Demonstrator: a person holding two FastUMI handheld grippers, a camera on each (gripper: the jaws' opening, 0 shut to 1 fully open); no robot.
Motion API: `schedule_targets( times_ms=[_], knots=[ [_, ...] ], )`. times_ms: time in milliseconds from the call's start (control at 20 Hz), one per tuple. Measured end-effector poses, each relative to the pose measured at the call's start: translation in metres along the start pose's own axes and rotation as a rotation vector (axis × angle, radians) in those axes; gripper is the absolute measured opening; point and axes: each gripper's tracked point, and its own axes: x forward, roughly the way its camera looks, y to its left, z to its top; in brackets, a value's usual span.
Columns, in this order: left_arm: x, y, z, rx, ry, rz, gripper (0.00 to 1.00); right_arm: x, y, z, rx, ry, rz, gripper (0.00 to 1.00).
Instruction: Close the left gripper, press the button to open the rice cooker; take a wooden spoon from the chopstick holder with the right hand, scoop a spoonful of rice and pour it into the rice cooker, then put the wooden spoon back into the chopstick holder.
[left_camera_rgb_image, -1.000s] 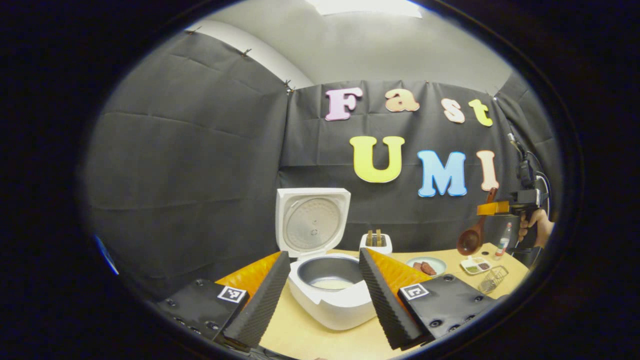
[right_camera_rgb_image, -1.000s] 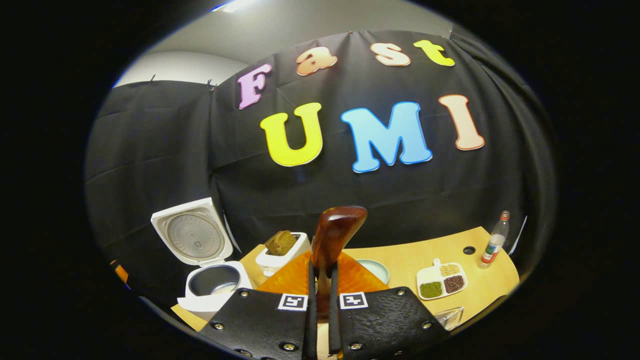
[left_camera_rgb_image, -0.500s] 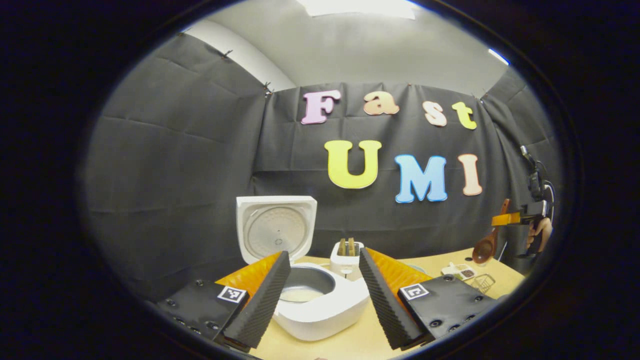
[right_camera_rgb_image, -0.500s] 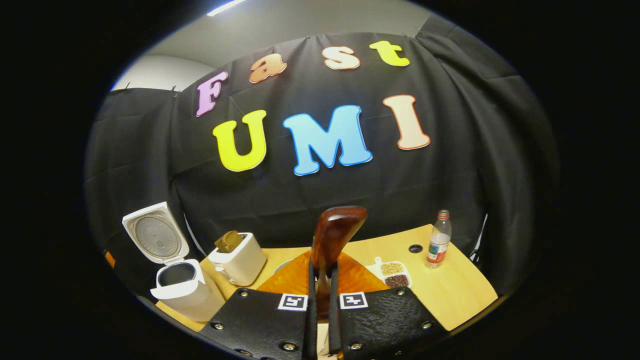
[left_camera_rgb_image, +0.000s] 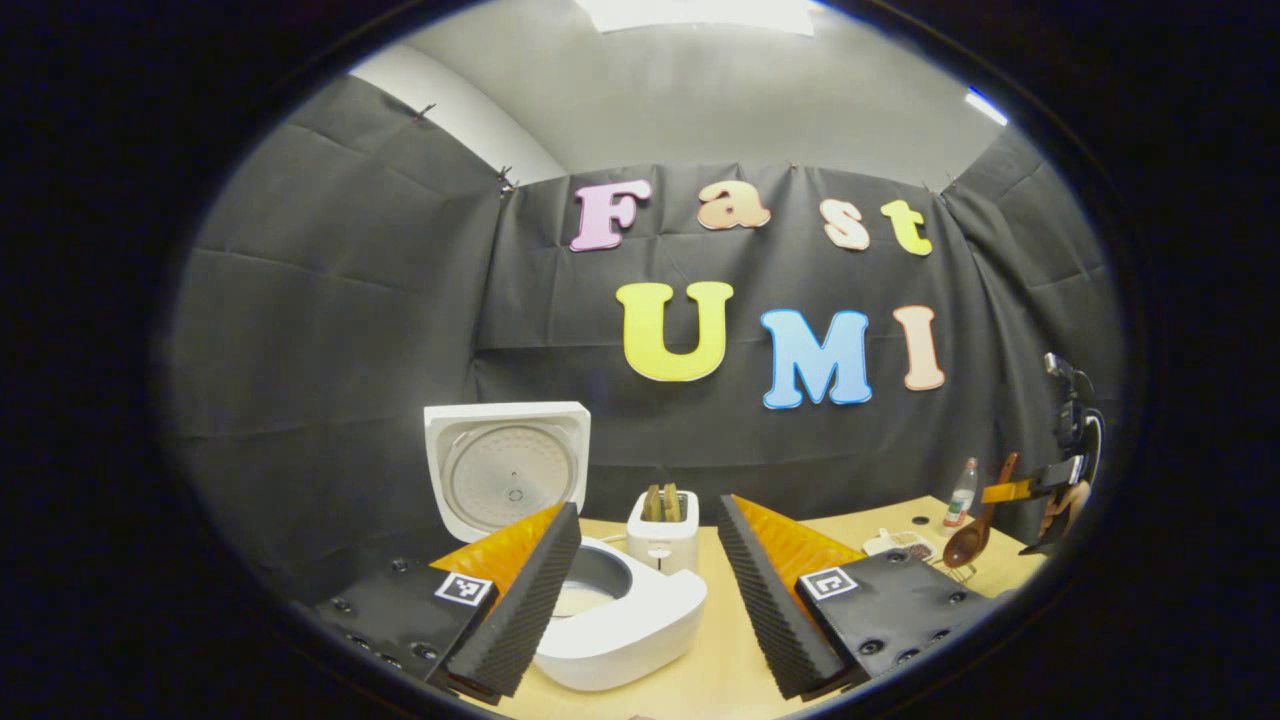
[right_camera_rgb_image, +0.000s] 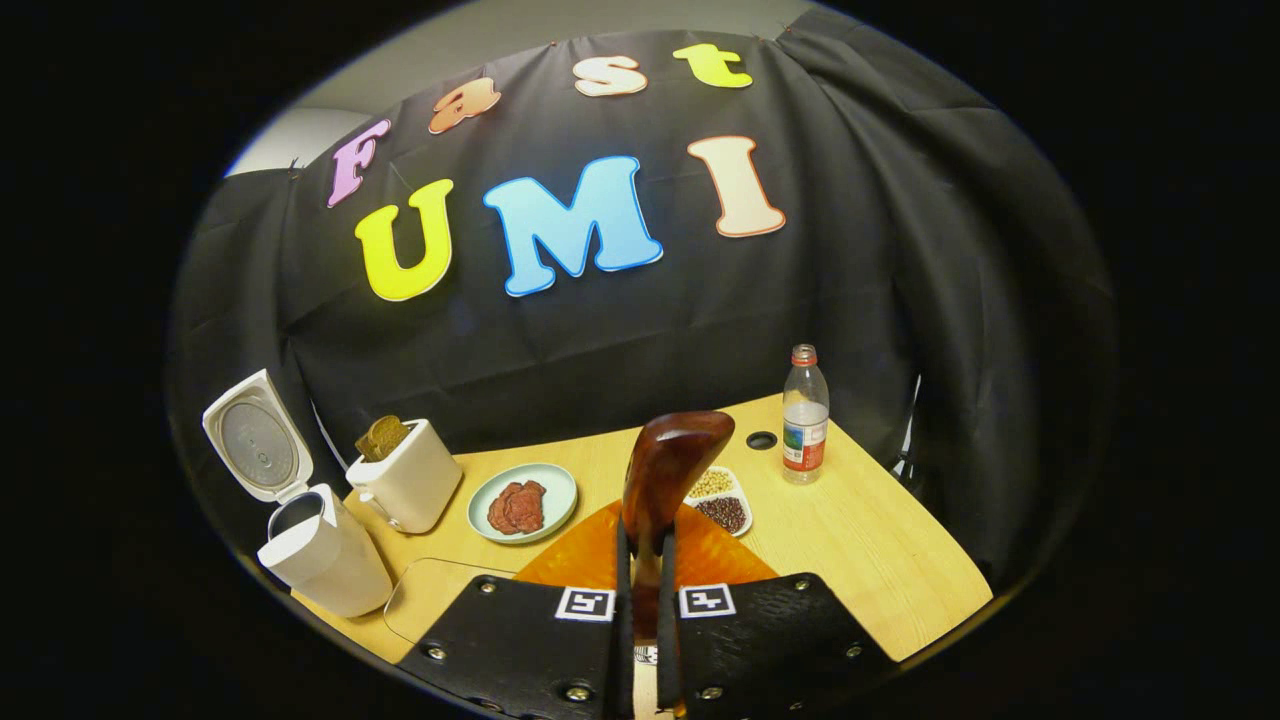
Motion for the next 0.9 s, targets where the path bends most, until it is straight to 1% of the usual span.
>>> schedule_targets(
  times_ms=[150, 200, 250, 300, 450, 500, 550, 600, 650, 700, 750, 800, 850, 900],
  knots=[
    [-0.004, 0.002, 0.001, 0.014, 0.003, 0.015, 0.99, 0.011, -0.006, -0.026, -0.002, 0.058, -0.007, 0.10],
    [-0.005, 0.004, 0.002, 0.018, 0.003, 0.023, 0.96, 0.014, -0.007, -0.035, -0.004, 0.077, -0.008, 0.10],
    [-0.008, 0.007, 0.002, 0.021, 0.001, 0.031, 0.99, 0.017, -0.008, -0.041, -0.006, 0.091, -0.008, 0.10],
    [-0.011, 0.010, 0.004, 0.023, -0.002, 0.040, 0.99, 0.018, -0.007, -0.047, -0.007, 0.105, -0.007, 0.10],
    [-0.016, 0.017, 0.005, 0.025, -0.011, 0.064, 0.99, 0.021, -0.006, -0.058, -0.002, 0.133, 0.005, 0.10],
    [-0.017, 0.019, 0.004, 0.022, -0.011, 0.069, 0.96, 0.022, -0.006, -0.060, 0.001, 0.134, 0.007, 0.10],
    [-0.018, 0.019, 0.003, 0.019, -0.010, 0.072, 0.96, 0.023, -0.007, -0.061, 0.001, 0.140, 0.006, 0.11],
    [-0.018, 0.020, 0.004, 0.016, -0.009, 0.073, 0.92, 0.022, -0.007, -0.063, -0.002, 0.146, 0.007, 0.11],
    [-0.018, 0.019, 0.003, 0.014, -0.010, 0.072, 0.96, 0.021, -0.007, -0.065, -0.006, 0.155, 0.010, 0.12],
    [-0.017, 0.020, 0.004, 0.015, -0.010, 0.072, 0.96, 0.020, -0.009, -0.065, -0.011, 0.150, 0.007, 0.13],
    [-0.016, 0.020, 0.004, 0.019, -0.012, 0.072, 0.92, 0.017, -0.012, -0.060, -0.018, 0.128, 0.001, 0.17],
    [-0.014, 0.020, 0.003, 0.022, -0.012, 0.072, 0.96, 0.012, -0.013, -0.052, -0.018, 0.106, 0.004, 0.24],
    [-0.012, 0.019, 0.003, 0.021, -0.012, 0.069, 0.96, 0.009, -0.017, -0.046, -0.021, 0.084, -0.015, 0.50],
    [-0.011, 0.018, 0.003, 0.018, -0.012, 0.066, 0.96, 0.008, -0.028, -0.039, -0.036, 0.053, -0.049, 0.64]
  ],
)
